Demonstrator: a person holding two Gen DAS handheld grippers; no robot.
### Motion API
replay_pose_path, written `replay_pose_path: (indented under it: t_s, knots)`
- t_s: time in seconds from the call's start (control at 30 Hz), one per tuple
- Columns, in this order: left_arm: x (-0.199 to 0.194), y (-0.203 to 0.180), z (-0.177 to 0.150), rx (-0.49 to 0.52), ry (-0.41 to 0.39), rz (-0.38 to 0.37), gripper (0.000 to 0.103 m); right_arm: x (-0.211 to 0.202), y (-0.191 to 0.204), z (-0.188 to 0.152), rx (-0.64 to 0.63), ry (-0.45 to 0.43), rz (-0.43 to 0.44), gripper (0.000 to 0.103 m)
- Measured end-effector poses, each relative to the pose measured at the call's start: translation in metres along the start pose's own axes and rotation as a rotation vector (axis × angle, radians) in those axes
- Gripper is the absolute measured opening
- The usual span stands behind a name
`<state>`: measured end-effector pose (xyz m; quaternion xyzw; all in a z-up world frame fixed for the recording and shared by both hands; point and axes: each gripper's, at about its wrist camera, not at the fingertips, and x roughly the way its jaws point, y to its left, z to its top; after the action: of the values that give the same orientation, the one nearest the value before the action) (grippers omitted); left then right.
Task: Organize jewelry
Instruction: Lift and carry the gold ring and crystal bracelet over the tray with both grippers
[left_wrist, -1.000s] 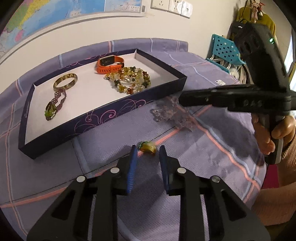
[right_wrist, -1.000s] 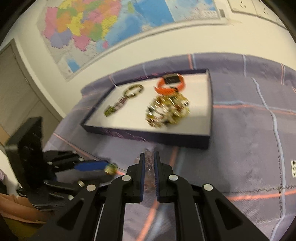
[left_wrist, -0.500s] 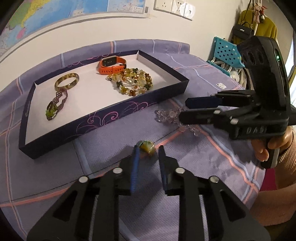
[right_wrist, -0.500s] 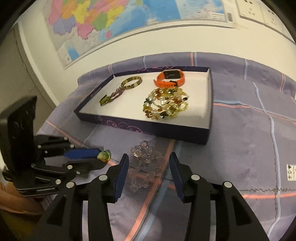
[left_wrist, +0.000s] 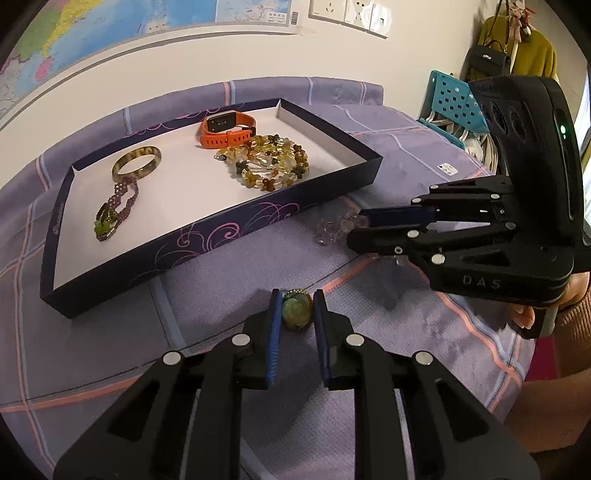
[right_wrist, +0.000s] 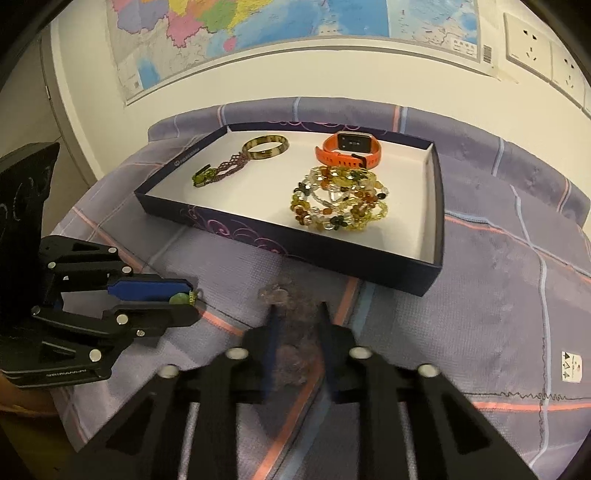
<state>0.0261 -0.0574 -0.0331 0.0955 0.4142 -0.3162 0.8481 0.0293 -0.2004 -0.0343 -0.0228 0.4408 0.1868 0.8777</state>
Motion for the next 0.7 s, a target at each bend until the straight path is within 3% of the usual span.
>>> replay_pose_path:
  t_s: [0.23, 0.27, 0.3, 0.5, 0.6, 0.63, 0.67, 0.7]
  knots:
    - [-0.019, 0.011, 0.001, -0.03, -0.038, 0.013, 0.017, -0.011, -0.004, 0.005, 0.057, -0.038, 0.072, 0.016]
    - [-0.023, 0.013, 0.003, -0.035, -0.047, 0.02, 0.017, -0.014, -0.004, 0.006, 0.061, -0.044, 0.078, 0.013]
    - [-0.027, 0.016, 0.004, -0.041, -0.058, 0.019, 0.017, -0.016, -0.004, 0.008, 0.065, -0.052, 0.083, 0.0]
    - [-0.046, 0.024, 0.01, -0.057, -0.101, 0.032, 0.017, -0.029, -0.005, 0.018, 0.087, -0.084, 0.116, 0.0]
    - [-0.049, 0.026, 0.009, -0.057, -0.107, 0.034, 0.017, -0.022, -0.005, 0.015, 0.078, -0.047, 0.088, 0.017]
    - [-0.049, 0.027, 0.009, -0.059, -0.106, 0.034, 0.017, -0.02, -0.004, 0.012, 0.072, -0.039, 0.076, 0.033]
    - [-0.048, 0.027, 0.008, -0.061, -0.103, 0.034, 0.017, -0.017, -0.002, 0.009, 0.063, -0.022, 0.082, 0.04]
    - [-0.048, 0.028, 0.007, -0.063, -0.1, 0.035, 0.017, -0.014, 0.001, 0.007, 0.053, -0.007, 0.08, 0.041]
